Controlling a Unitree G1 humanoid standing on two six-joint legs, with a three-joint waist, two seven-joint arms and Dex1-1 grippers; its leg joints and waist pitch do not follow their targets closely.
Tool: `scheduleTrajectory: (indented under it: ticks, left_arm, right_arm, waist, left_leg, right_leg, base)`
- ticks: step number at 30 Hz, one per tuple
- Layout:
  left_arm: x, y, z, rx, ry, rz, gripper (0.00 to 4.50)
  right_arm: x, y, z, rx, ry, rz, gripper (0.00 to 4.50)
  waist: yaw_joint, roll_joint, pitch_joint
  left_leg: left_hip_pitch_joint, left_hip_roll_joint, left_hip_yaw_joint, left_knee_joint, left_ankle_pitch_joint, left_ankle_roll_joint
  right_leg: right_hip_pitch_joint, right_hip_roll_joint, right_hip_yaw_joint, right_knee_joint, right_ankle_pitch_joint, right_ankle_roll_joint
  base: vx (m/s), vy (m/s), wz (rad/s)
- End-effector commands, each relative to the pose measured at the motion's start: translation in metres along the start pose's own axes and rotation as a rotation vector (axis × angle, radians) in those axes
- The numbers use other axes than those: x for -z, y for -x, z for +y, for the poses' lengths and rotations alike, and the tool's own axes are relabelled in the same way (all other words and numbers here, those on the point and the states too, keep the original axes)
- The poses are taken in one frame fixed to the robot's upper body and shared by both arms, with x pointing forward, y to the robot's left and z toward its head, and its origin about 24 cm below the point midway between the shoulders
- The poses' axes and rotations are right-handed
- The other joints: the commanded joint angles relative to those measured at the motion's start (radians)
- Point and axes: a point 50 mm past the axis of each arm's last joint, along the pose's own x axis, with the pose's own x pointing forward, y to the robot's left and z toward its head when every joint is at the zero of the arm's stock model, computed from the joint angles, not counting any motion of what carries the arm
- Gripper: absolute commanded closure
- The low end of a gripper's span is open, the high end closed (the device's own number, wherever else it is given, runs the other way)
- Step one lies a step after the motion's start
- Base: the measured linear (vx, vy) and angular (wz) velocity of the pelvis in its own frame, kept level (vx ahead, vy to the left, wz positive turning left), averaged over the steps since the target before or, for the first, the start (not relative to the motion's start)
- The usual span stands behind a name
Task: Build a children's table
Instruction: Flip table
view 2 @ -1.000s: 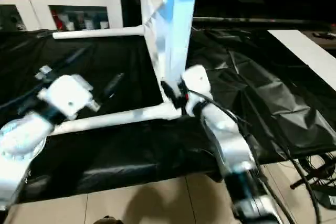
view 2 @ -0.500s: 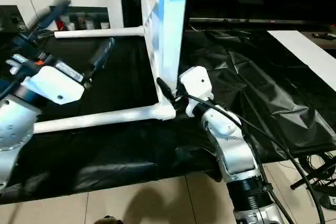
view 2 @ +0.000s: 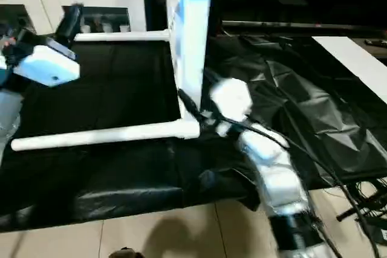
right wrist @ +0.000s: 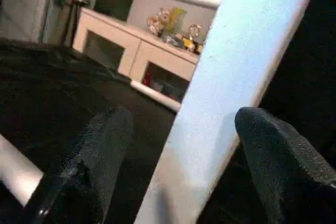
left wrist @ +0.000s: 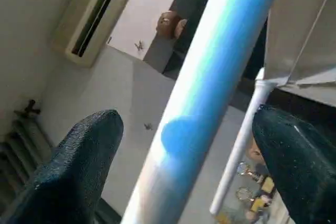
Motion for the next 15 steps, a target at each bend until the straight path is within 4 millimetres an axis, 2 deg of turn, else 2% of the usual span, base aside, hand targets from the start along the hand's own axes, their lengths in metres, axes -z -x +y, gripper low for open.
scheduleTrajectory:
  ticks: [1,2,4,7,9,10,11,13,15]
  left_arm:
    - [0.004,-0.003,-0.001,0.017,-0.050,0.004,0.00]
    - [0.010,-0.004,-0.001,0.029,-0.070,0.018,0.00]
    - [0.017,-0.004,-0.002,0.051,-0.085,0.037,0.00]
    - [0.024,-0.005,-0.004,0.081,-0.085,0.057,0.00]
    - [0.031,-0.005,-0.005,0.094,-0.103,0.084,0.00]
    - [0.033,-0.005,-0.004,0.094,-0.111,0.097,0.00]
    - [0.036,-0.006,-0.003,0.084,-0.120,0.109,0.00]
    - [0.038,-0.006,-0.001,0.078,-0.122,0.117,0.00]
    - [0.048,-0.012,0.006,0.043,-0.151,0.156,0.00]
  right_arm:
    - [-0.007,0.007,-0.009,-0.002,-0.015,-0.018,0.99]
    - [-0.007,0.011,-0.011,-0.023,-0.020,-0.007,0.99]
    - [-0.007,0.015,-0.012,-0.073,-0.029,0.012,0.99]
    - [-0.011,0.020,-0.009,-0.169,-0.067,0.027,0.99]
    - [-0.019,0.021,-0.001,-0.261,-0.119,0.020,0.99]
    - [-0.021,0.020,0.003,-0.290,-0.135,0.014,0.99]
    - [-0.025,0.019,0.008,-0.326,-0.156,0.003,0.99]
    - [-0.026,0.018,0.011,-0.341,-0.162,0.000,0.99]
    - [-0.026,0.014,0.023,-0.410,-0.178,-0.002,0.99]
  waist:
    - [0.001,0.029,-0.060]
    - [-0.001,0.026,-0.059]
    - [-0.001,0.034,-0.059]
    - [0.001,0.038,-0.059]
    - [0.002,0.042,-0.060]
    - [0.001,0.039,-0.061]
    - [0.002,0.040,-0.061]
    - [0.003,0.041,-0.059]
    - [0.002,0.041,-0.059]
  left_leg:
    - [0.046,0.049,-0.033,-0.080,-0.319,-0.049]
    - [0.046,0.049,-0.032,-0.080,-0.340,-0.052]
    - [0.047,0.047,-0.034,-0.081,-0.359,-0.057]
    - [0.049,0.050,-0.038,-0.081,-0.379,-0.060]
    - [0.047,0.050,-0.039,-0.080,-0.371,-0.051]
    - [0.047,0.049,-0.040,-0.080,-0.364,-0.046]
    - [0.046,0.049,-0.040,-0.080,-0.361,-0.045]
    - [0.047,0.050,-0.040,-0.081,-0.371,-0.048]
    - [0.047,0.049,-0.040,-0.082,-0.388,-0.055]
  right_leg:
    - [0.013,-0.062,0.036,-0.075,-0.062,-0.132]
    - [0.011,-0.059,0.036,-0.078,-0.082,-0.129]
    - [0.010,-0.061,0.037,-0.078,-0.106,-0.131]
    - [0.011,-0.063,0.036,-0.080,-0.117,-0.137]
    - [0.012,-0.061,0.036,-0.078,-0.092,-0.140]
    - [0.014,-0.061,0.035,-0.078,-0.083,-0.142]
    - [0.013,-0.062,0.035,-0.078,-0.083,-0.144]
    - [0.009,-0.065,0.035,-0.081,-0.115,-0.145]
    - [0.007,-0.065,0.035,-0.082,-0.150,-0.147]
  base:
    - [0.000,0.000,0.00]
    - [0.000,0.000,0.00]
    - [0.000,0.000,0.00]
    - [0.000,0.000,0.00]
    - [0.000,0.000,0.00]
    - [0.000,0.000,0.00]
    - [0.000,0.000,0.00]
    - [0.000,0.000,0.00]
    - [0.000,0.000,0.00]
